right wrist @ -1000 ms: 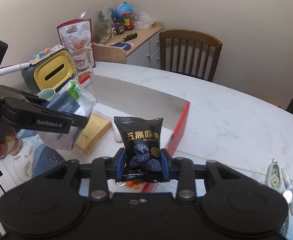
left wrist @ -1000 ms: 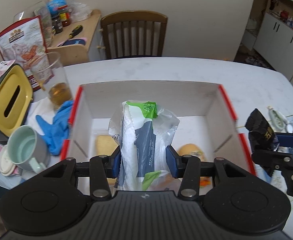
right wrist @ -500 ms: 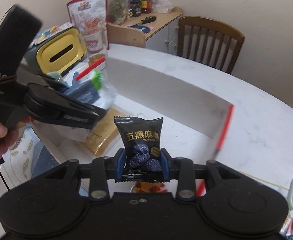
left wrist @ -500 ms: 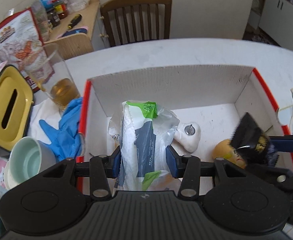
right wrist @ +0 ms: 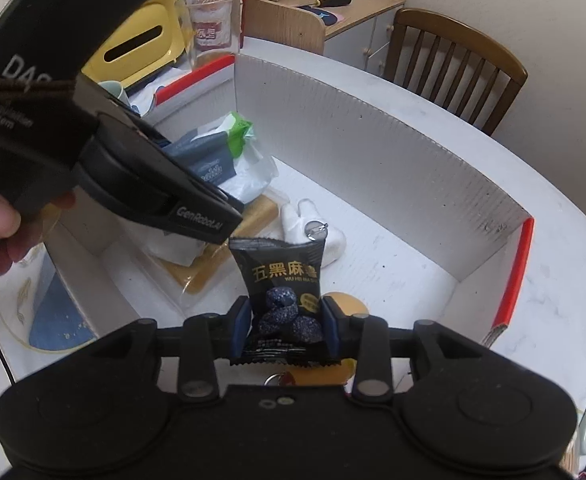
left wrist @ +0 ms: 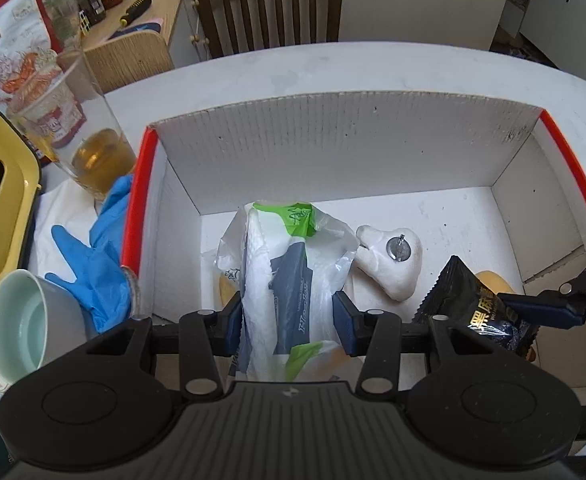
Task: Organize objects
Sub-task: 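Carry the white bag and black snack packet with both grippers over the red box, then open both grippers to drop the bag and snack packet into the box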
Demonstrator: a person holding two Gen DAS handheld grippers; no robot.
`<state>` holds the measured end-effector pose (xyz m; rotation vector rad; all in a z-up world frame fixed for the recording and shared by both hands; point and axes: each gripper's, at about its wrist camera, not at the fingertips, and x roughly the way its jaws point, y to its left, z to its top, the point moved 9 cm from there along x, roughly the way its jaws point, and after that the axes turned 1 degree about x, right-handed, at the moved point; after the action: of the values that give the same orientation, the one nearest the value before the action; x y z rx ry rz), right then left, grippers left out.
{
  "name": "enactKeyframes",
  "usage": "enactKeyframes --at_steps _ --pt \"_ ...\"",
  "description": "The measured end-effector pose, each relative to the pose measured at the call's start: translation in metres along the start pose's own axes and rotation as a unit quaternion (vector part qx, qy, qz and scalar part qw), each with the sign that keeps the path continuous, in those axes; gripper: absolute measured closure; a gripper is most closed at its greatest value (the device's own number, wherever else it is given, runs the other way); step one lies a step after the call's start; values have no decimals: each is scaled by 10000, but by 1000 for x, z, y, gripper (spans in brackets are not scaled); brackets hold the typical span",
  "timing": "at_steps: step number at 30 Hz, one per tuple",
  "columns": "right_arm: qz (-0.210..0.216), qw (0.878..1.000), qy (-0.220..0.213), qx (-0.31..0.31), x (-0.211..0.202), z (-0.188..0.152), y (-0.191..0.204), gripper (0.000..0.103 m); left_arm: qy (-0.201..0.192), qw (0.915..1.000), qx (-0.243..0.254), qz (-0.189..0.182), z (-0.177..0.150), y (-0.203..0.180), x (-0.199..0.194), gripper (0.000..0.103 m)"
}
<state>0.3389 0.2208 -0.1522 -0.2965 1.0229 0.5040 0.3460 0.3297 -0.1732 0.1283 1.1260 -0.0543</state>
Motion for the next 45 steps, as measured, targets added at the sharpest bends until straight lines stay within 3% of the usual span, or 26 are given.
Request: enactKeyframes --at_steps 10,22,24,28,31,37,40,45 --pt "20 9999 -15 -145 1 0 4 64 176 9997 -105 -116 2 0 10 57" --pt "72 9997 -242 -43 -19 0 -2 58 65 9998 -133 -126 2 -4 9 46" --pt "99 9995 -287 12 -24 -1 -4 56 25 9998 -130 -126 2 -5 7 43" --pt "158 9990 -384 142 -34 -3 -10 41 -132 9998 -81 -96 3 -9 -1 35" --pt "183 9986 -454 209 -42 -5 -14 41 -241 9995 -113 -139 3 -11 -9 32" --pt "258 9972 -617 328 -62 -10 -22 39 -403 9987 -201 -252 2 -16 -28 31" --pt "289 9963 -717 380 -71 -13 -27 29 -538 9980 -194 -259 2 -20 -39 31" --pt "325 9945 -866 481 -88 -20 -36 23 -791 9967 -104 -159 -1 -32 -62 31"
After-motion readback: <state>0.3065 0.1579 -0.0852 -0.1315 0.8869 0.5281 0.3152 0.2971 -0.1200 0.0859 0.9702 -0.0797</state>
